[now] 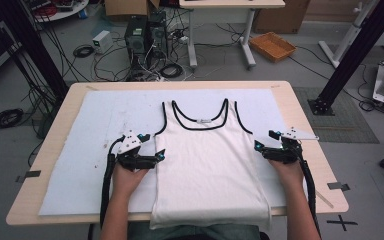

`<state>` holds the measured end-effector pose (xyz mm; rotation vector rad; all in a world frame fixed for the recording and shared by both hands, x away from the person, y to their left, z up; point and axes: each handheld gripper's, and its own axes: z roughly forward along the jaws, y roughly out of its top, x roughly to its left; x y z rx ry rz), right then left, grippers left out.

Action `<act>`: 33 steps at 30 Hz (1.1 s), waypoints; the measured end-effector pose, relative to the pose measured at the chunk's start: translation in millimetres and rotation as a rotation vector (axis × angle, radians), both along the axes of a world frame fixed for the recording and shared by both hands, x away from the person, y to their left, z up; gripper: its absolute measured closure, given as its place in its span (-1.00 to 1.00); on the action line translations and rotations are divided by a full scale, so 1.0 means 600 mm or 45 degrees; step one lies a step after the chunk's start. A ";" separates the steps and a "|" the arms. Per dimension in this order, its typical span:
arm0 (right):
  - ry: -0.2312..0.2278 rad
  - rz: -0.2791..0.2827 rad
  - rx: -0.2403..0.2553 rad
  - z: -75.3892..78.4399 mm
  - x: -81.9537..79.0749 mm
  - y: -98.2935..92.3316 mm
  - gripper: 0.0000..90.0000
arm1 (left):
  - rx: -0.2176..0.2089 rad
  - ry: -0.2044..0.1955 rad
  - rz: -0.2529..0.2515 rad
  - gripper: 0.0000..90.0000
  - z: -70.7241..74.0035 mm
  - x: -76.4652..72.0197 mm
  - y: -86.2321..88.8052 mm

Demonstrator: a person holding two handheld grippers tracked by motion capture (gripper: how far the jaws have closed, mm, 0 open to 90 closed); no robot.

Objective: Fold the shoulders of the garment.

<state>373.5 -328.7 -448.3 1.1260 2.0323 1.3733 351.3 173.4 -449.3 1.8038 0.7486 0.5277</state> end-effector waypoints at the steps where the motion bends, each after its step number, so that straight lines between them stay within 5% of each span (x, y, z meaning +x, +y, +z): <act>1: 0.000 -0.001 -0.001 0.000 0.000 0.000 -0.54 | 0.001 0.002 0.000 -0.60 0.000 0.000 0.000; 13: -0.004 -0.008 -0.013 0.000 0.001 0.001 -0.54 | 0.006 0.036 0.006 -0.60 0.000 0.004 -0.001; 33: 0.007 -0.025 -0.037 0.000 0.003 0.004 -0.54 | 0.014 0.023 0.004 -0.60 0.001 0.003 0.000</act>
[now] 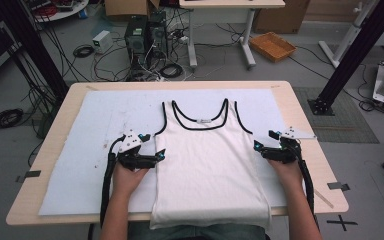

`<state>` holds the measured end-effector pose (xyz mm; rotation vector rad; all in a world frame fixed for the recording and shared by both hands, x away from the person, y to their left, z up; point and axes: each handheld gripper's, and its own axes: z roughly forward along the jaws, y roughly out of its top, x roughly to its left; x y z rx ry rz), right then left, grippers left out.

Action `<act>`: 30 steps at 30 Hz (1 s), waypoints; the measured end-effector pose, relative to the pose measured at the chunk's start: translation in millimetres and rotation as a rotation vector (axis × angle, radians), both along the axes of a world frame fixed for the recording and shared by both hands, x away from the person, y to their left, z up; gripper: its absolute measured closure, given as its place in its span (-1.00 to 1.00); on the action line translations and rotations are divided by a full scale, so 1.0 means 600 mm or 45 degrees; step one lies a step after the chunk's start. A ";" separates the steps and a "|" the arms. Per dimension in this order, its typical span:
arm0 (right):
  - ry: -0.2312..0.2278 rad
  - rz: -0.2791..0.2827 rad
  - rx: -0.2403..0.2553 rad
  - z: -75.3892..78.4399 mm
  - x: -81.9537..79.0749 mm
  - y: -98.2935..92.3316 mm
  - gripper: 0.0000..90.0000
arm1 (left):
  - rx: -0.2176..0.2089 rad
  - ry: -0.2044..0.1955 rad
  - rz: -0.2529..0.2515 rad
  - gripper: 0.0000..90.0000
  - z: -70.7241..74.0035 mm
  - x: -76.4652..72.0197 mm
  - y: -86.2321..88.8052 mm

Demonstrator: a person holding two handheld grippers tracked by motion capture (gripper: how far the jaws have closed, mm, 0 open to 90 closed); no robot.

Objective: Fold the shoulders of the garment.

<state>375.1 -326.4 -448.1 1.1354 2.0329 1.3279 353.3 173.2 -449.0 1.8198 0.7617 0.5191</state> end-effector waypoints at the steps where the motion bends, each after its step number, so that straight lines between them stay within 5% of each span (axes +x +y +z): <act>1: 0.009 -0.013 0.015 0.000 0.001 -0.001 -0.54 | -0.003 -0.001 0.001 -0.60 0.000 0.000 -0.001; 6: 0.084 -0.052 0.003 0.002 0.011 0.000 -0.54 | 0.008 -0.004 0.009 -0.60 0.000 0.000 -0.002; 13: 0.092 -0.002 -0.008 0.035 0.037 0.015 -0.54 | 0.016 -0.004 0.005 -0.60 0.000 -0.001 -0.004; 22: 0.175 0.013 -0.078 0.082 0.122 0.037 -0.54 | 0.020 0.002 0.013 -0.60 0.000 0.001 -0.005; 30: 0.251 -0.037 -0.081 0.093 0.188 0.046 -0.54 | 0.020 0.010 0.013 -0.60 -0.001 0.001 -0.005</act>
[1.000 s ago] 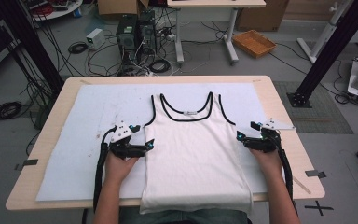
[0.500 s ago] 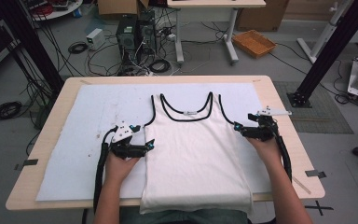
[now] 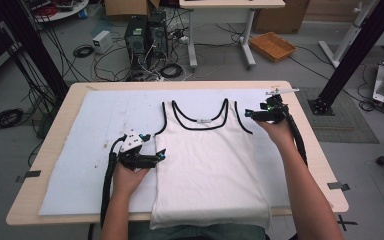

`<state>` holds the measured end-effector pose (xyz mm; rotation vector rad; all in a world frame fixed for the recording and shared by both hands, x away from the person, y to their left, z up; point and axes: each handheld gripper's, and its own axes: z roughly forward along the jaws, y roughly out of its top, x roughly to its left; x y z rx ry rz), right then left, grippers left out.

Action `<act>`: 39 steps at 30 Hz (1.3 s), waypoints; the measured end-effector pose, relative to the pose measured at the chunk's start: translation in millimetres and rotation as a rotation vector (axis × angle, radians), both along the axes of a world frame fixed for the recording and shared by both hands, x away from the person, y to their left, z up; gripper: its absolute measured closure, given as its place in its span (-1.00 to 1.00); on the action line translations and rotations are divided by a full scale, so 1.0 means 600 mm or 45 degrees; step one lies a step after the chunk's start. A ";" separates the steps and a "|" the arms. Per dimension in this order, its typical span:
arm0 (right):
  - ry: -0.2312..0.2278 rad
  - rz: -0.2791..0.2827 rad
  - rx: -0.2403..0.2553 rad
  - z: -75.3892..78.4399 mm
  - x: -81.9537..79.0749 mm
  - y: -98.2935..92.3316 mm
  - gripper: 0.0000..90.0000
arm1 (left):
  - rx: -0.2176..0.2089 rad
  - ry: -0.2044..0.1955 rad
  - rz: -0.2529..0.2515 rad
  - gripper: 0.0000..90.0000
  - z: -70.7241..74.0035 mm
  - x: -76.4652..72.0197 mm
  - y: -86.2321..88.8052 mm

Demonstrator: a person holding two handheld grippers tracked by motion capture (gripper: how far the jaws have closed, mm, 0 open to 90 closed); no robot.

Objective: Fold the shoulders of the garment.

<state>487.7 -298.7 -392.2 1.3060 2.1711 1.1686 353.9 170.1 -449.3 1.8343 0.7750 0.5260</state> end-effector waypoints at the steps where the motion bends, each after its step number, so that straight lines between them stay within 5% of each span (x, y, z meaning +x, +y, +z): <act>1: 0.011 -0.002 0.005 0.000 0.007 0.002 -0.54 | 0.002 -0.001 -0.002 -0.60 0.000 0.000 0.000; 16: 0.126 -0.017 -0.021 -0.011 0.088 0.056 -0.54 | 0.005 0.000 0.000 -0.60 0.000 0.000 -0.001; 26: 0.215 -0.066 -0.038 -0.059 0.144 0.098 -0.54 | 0.018 -0.010 -0.001 -0.60 0.000 -0.001 -0.001; 31: 0.264 -0.123 0.023 -0.083 0.165 0.110 -0.48 | 0.021 -0.009 0.002 -0.60 0.000 -0.001 -0.003; 33: 0.253 -0.140 0.016 -0.082 0.166 0.113 -0.36 | 0.021 -0.008 0.001 -0.60 0.000 -0.001 -0.003; 35: 0.264 -0.126 -0.009 -0.078 0.171 0.123 0.00 | 0.024 -0.010 -0.001 -0.60 0.000 -0.001 -0.003; 38: 0.204 -0.135 -0.217 -0.075 0.167 0.143 0.53 | 0.028 -0.011 -0.002 -0.60 0.000 -0.001 -0.003; 39: 0.198 -0.117 -0.229 -0.074 0.164 0.146 0.70 | 0.031 -0.011 -0.003 -0.60 0.000 -0.001 -0.003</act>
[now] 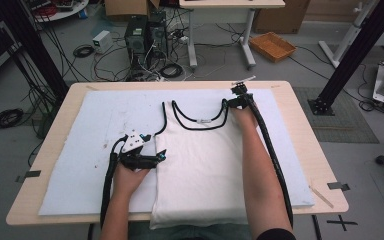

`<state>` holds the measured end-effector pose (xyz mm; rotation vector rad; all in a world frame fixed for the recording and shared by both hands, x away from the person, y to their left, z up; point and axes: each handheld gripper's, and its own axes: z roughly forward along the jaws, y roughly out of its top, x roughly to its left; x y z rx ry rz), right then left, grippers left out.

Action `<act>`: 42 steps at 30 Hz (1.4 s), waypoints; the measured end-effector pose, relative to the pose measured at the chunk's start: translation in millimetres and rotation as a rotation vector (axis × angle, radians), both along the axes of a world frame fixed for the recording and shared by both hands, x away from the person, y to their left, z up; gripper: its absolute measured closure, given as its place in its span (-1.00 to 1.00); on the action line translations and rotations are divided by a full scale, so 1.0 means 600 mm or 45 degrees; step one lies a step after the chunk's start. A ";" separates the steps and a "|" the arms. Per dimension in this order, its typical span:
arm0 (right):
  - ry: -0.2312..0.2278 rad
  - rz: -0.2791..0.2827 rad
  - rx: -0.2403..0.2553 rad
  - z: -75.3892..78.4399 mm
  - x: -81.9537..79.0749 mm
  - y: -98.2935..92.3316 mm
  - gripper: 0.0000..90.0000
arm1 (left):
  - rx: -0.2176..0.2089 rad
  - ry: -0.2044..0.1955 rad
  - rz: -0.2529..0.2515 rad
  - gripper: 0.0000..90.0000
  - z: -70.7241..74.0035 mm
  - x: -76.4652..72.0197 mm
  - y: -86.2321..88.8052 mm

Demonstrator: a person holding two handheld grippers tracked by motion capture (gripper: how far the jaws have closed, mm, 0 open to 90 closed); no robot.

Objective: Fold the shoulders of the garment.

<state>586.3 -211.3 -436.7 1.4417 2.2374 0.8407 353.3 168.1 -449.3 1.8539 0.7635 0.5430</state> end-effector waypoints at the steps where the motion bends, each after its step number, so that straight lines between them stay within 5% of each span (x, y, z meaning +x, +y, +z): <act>1: 0.000 0.017 0.002 0.000 -0.001 0.000 0.76 | 0.001 0.002 -0.004 -0.60 0.000 0.000 0.000; 8: -0.059 0.042 -0.018 0.008 -0.019 -0.010 0.86 | -0.003 -0.001 0.000 -0.60 0.000 -0.001 -0.001; 13: -0.122 0.068 0.089 0.035 -0.045 -0.033 0.86 | -0.003 0.001 0.003 -0.60 0.000 0.000 -0.001; 25: -0.323 0.222 0.212 0.077 -0.180 -0.032 0.86 | 0.010 -0.002 0.007 -0.60 0.000 0.000 -0.002; 36: -0.389 0.271 0.266 0.047 -0.299 -0.023 0.85 | 0.022 0.010 0.000 -0.60 0.000 0.001 -0.003; 40: -0.342 0.251 0.346 0.028 -0.337 -0.034 0.78 | 0.026 0.007 -0.001 -0.60 0.000 0.001 -0.004; 42: -0.318 0.252 0.360 0.018 -0.353 -0.042 0.55 | 0.026 0.006 -0.001 -0.60 0.000 0.001 -0.004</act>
